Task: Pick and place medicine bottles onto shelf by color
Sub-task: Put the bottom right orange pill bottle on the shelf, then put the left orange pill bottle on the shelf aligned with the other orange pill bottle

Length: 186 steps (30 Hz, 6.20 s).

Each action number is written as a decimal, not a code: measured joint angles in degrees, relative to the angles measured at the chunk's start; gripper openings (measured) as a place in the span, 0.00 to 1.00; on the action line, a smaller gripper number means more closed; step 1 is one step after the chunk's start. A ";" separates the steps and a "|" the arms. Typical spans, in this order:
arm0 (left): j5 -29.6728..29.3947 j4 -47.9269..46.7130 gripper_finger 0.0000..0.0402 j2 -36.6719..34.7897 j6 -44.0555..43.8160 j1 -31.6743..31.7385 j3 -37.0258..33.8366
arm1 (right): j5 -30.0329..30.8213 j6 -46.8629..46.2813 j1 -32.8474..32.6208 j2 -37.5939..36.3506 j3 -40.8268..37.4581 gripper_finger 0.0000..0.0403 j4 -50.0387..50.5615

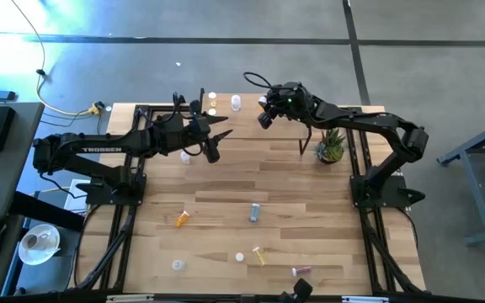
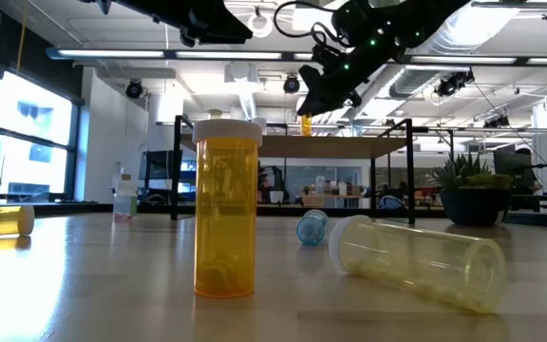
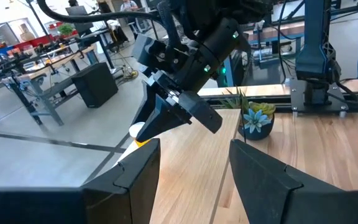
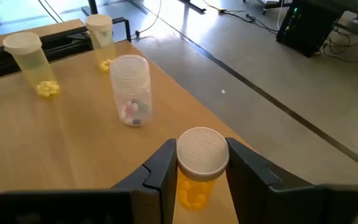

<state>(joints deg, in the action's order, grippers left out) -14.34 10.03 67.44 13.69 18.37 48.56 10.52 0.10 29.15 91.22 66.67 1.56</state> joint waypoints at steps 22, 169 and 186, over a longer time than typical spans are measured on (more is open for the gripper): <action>0.01 0.02 0.44 0.02 0.00 0.00 0.00 | 1.49 -0.13 0.08 2.99 -0.02 0.36 0.52; 14.91 -35.81 0.22 27.47 -29.33 -21.12 8.79 | -13.56 -2.88 -24.43 -13.25 0.02 0.45 20.19; 8.77 -11.16 0.22 27.43 -19.43 -18.43 8.83 | -23.08 1.88 -24.46 -13.25 0.02 0.45 23.17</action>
<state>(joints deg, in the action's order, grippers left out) -5.57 -1.13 94.87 -5.74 -0.05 57.39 -12.56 1.98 4.69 77.97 66.70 24.73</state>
